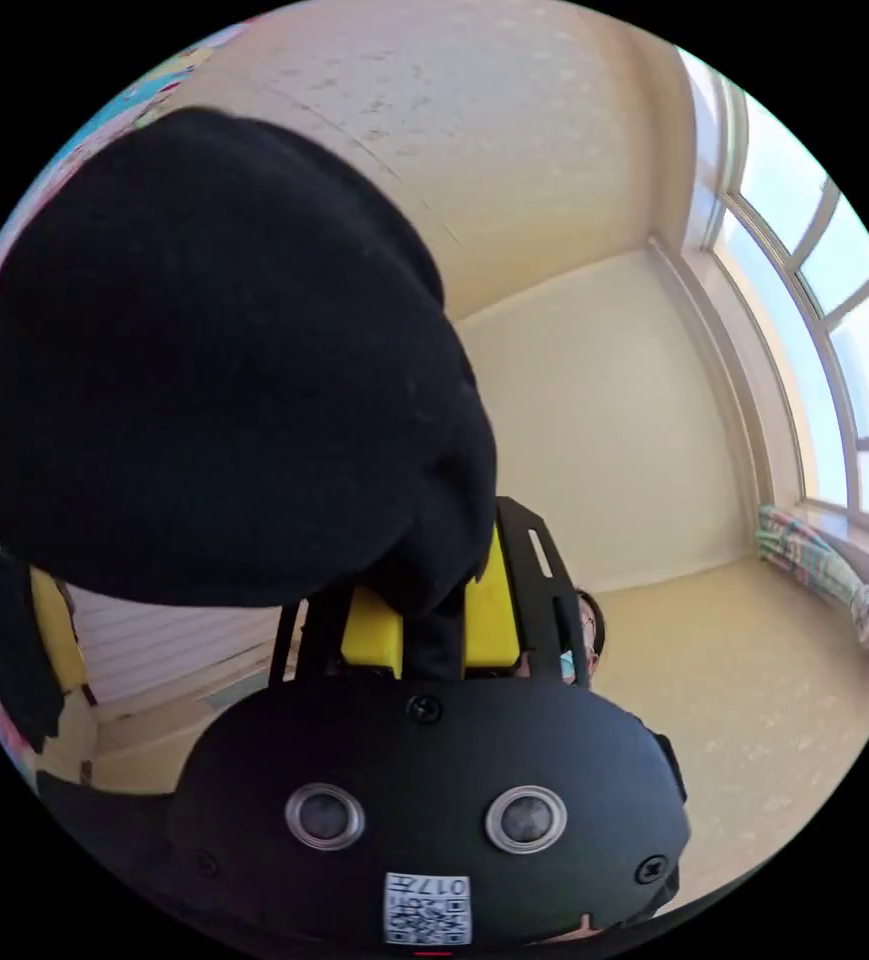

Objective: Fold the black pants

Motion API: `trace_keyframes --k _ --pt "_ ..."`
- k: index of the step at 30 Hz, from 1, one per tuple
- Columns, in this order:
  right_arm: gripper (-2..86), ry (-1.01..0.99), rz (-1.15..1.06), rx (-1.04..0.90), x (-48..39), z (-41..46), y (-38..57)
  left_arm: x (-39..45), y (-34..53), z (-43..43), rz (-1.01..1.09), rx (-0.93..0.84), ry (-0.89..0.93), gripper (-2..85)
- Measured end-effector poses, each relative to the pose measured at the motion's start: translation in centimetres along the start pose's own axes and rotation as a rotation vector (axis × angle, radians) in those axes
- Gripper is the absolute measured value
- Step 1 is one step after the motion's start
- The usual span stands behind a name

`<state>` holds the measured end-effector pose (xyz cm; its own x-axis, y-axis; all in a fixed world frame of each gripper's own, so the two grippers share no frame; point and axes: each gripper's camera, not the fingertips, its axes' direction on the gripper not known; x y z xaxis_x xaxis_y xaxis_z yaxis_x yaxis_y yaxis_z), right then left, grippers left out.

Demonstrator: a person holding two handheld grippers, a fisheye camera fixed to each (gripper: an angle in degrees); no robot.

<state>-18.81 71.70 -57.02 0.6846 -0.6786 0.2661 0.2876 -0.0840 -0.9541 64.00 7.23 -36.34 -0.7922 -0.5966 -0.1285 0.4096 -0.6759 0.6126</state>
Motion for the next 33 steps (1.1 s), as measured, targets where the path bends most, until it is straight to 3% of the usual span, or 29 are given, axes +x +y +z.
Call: trace_keyframes --k 2,4,6,8,10,13,15,18,20,23,26,28,30,32,33 --pt "4.9 0.280 0.179 -0.211 -0.8 1.8 2.0 2.7 -2.2 2.1 0.137 -0.105 0.046 6.8" --pt "4.1 0.472 0.364 -0.292 -0.2 2.3 3.9 5.8 -3.3 6.3 0.304 -0.293 0.065 6.3" --pt "3.0 0.434 0.436 -0.177 -0.5 1.3 5.5 7.5 -2.4 9.8 0.424 -0.454 -0.004 6.2" --pt "2.8 0.367 0.464 0.130 -1.6 -1.6 7.5 8.2 -0.3 12.6 0.533 -0.586 -0.101 6.1" --pt "3.7 0.386 0.461 0.290 -2.5 -3.4 8.7 7.5 2.9 15.2 0.609 -0.709 0.073 6.1" --pt "7.6 0.461 0.458 0.377 -3.8 -5.0 8.7 4.7 6.6 17.9 0.571 -0.814 0.292 6.2" --pt "11.0 0.458 0.448 0.401 -4.2 -5.8 7.7 2.2 8.9 19.7 0.510 -0.868 0.347 6.3" --pt "16.8 0.353 0.449 0.462 -3.9 -6.9 5.7 -2.3 12.8 22.0 0.413 -0.944 0.333 6.7" --pt "20.1 0.176 0.449 0.553 -2.5 -7.5 5.0 -4.9 15.2 23.2 0.344 -0.986 0.288 7.0" --pt "17.9 -0.111 0.461 0.591 0.1 -7.0 4.8 -8.8 19.1 25.0 0.249 -1.088 0.200 7.6" --pt "6.8 -0.216 0.482 0.687 0.9 -6.5 6.3 -11.2 21.7 26.5 0.174 -1.196 0.070 9.1" --pt "5.2 -0.333 0.381 0.778 0.1 -6.2 6.7 -12.9 22.0 27.1 0.081 -1.248 -0.212 12.0" --pt "4.3 -0.293 0.290 0.840 -1.6 -6.2 6.9 -13.8 21.5 26.4 0.012 -1.247 -0.503 13.4" --pt "3.4 -0.132 0.260 0.924 -4.1 -6.7 7.3 -13.6 20.2 24.5 -0.032 -1.126 -0.748 13.6" --pt "3.3 -0.109 0.248 0.929 -4.6 -6.8 7.3 -13.0 19.2 22.5 -0.060 -0.986 -0.862 13.6"
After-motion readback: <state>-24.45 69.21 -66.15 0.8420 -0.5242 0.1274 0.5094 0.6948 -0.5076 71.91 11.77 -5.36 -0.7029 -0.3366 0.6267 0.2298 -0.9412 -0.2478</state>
